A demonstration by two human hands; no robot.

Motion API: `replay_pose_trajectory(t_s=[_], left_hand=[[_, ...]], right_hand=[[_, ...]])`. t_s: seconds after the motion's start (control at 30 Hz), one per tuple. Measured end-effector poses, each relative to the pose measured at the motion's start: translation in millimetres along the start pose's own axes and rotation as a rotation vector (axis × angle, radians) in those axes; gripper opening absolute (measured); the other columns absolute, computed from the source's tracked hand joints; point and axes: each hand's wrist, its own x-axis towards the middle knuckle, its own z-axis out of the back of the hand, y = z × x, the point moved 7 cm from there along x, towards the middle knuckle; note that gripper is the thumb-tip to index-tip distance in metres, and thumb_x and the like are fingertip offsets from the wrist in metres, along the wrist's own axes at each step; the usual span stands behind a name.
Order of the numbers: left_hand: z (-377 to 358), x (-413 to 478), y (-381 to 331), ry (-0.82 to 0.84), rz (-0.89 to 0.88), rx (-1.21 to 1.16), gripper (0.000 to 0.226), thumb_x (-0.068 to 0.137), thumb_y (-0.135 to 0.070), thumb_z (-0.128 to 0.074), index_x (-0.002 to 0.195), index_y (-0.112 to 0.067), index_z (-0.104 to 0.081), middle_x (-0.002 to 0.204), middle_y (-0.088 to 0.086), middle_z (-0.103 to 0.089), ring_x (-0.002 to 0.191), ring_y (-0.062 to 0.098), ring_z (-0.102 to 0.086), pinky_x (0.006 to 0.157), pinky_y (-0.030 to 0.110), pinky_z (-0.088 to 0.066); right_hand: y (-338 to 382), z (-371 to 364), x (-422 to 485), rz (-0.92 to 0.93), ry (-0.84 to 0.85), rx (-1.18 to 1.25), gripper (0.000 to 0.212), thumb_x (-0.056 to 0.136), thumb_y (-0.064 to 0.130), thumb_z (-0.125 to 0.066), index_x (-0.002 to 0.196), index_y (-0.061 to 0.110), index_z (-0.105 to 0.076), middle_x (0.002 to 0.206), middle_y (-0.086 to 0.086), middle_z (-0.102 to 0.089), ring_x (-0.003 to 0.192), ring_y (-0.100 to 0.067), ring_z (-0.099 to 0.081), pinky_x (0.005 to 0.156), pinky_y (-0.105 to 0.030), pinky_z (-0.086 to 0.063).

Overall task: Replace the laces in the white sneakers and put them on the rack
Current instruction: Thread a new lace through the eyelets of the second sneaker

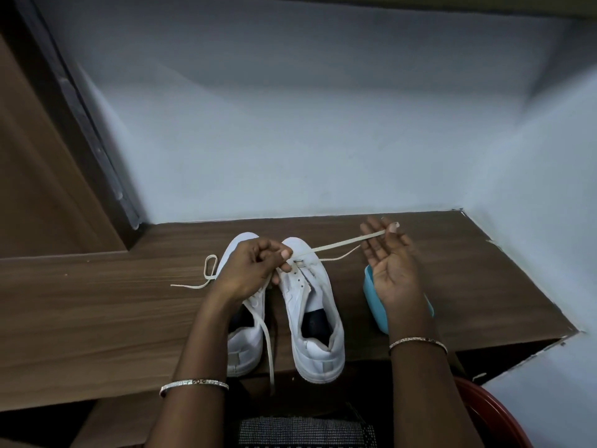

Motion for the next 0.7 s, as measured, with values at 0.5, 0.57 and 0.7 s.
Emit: replay_pose_trajectory(t_s=[0.5,0.57,0.7], left_hand=[[23,-80,-20,-0.207,-0.077,-0.125,0.021,0.086,0.007,-0.066,0.100,-0.006,-0.075,0.072,0.000,-0.074,0.064,0.004,-0.066,0.062,0.016,-0.052],[21,-83,-29,-0.234,-0.111,-0.118,0.021,0.083,0.009,-0.069,0.099,-0.002,-0.074,0.073,-0.001,-0.075,0.066,0.002,-0.067,0.062,0.013,-0.051],[14,-81,-38,-0.272,-0.175,0.002,0.023,0.076,0.007,-0.077,0.097,-0.004,-0.074,0.084,0.007,-0.077,0.083,0.012,-0.074,0.078,0.027,-0.056]], right_hand=[[-8,17,-67,-0.148,-0.004,0.101,0.031,0.095,0.019,-0.061,0.125,0.021,-0.056,0.113,-0.011,-0.072,0.097,-0.025,-0.073,0.078,-0.032,-0.061],[-17,12,-82,-0.268,0.034,0.036,0.031,0.093,0.019,-0.064,0.123,0.012,-0.058,0.121,-0.019,-0.067,0.102,-0.029,-0.072,0.082,-0.035,-0.061],[-35,-18,-124,-0.462,0.247,-0.329,0.049,0.092,0.034,-0.065,0.123,-0.003,-0.060,0.113,-0.020,-0.072,0.104,-0.029,-0.071,0.084,-0.032,-0.060]])
